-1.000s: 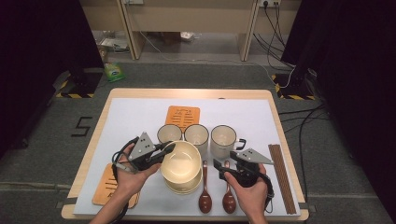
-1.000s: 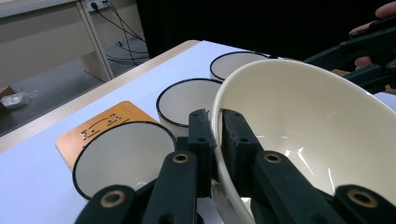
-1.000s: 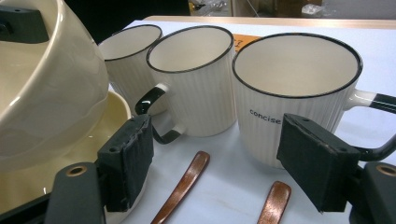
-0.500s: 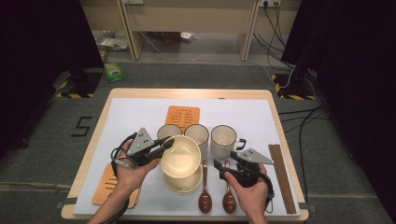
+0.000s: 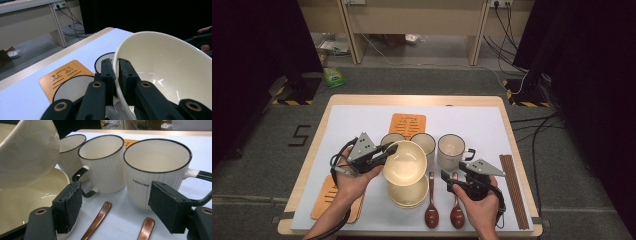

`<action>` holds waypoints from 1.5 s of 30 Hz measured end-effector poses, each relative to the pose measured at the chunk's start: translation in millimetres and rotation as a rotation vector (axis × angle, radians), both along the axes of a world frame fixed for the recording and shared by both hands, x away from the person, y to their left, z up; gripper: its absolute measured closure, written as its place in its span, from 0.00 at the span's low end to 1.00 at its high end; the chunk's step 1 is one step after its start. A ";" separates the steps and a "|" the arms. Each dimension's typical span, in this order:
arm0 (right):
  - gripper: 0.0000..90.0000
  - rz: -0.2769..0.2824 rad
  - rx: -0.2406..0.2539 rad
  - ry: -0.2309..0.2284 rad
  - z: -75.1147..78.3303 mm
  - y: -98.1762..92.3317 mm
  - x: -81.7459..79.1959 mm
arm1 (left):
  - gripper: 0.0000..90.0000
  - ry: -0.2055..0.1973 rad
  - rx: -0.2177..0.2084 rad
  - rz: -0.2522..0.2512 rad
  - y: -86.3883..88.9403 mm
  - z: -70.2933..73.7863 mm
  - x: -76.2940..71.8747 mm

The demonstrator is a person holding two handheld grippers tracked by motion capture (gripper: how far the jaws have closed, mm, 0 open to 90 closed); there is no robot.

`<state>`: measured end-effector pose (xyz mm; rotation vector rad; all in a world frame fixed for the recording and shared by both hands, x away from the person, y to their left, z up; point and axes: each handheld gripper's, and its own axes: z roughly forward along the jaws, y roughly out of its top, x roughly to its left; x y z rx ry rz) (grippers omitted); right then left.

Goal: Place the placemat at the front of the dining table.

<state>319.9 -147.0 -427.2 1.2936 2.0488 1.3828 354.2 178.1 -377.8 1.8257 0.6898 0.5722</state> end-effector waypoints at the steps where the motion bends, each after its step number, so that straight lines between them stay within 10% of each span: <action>1: 0.30 0.001 -0.001 -0.002 -0.2 0.1 0.1 | 0.91 0.002 0.002 0.002 0.2 0.3 0.6; 45: 0.30 -0.023 0.023 -0.002 -1.0 -10.2 -3.1 | 0.92 -0.015 -0.044 0.075 0.2 28.7 51.4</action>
